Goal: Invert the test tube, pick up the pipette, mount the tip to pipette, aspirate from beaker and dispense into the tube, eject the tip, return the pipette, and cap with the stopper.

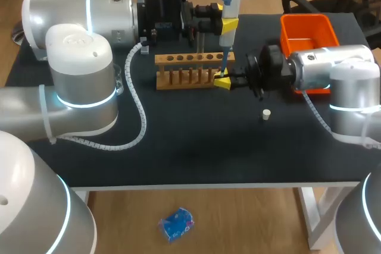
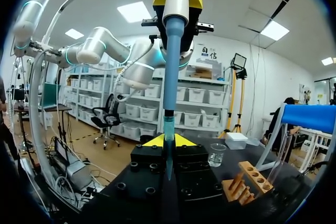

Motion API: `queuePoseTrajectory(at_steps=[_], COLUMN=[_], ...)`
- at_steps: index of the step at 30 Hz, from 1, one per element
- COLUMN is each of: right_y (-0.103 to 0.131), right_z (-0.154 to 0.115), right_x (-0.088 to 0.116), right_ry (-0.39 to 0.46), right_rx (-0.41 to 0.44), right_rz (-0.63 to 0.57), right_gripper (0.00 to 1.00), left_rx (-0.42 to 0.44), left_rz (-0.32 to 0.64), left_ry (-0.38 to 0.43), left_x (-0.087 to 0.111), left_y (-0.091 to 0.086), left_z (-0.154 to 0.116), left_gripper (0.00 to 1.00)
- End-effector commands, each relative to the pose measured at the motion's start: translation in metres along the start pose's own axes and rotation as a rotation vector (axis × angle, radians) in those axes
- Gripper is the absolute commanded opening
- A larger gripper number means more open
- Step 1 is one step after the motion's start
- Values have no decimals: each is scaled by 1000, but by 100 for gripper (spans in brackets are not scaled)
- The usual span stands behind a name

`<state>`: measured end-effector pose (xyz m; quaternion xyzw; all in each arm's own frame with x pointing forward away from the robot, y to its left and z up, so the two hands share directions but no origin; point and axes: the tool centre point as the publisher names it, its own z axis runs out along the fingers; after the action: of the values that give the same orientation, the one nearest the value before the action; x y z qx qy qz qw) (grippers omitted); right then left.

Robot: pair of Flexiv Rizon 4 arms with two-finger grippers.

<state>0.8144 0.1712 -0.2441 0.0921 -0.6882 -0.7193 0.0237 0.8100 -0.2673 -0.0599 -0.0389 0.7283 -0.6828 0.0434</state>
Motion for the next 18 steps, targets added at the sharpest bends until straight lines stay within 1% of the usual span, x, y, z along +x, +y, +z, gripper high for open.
queuePoseTrajectory(at_steps=[1, 6, 13, 18], right_y=[2, 2, 5, 6], right_z=[-1, -2, -2, -2], right_x=[0, 0, 0, -1], right_ry=[1, -1, -17, -22], right_rx=[-1, 1, 28, 25], right_rz=[9, 22, 0, 19], right_gripper=[0, 0, 0, 0], left_rx=[2, 2, 2, 2], left_rz=[-1, -1, -1, -1], left_ry=[1, 1, 1, 1], left_x=[1, 1, 1, 1], left_y=[3, 3, 3, 3], left_z=[0, 0, 0, 0], left_gripper=[0, 0, 0, 0])
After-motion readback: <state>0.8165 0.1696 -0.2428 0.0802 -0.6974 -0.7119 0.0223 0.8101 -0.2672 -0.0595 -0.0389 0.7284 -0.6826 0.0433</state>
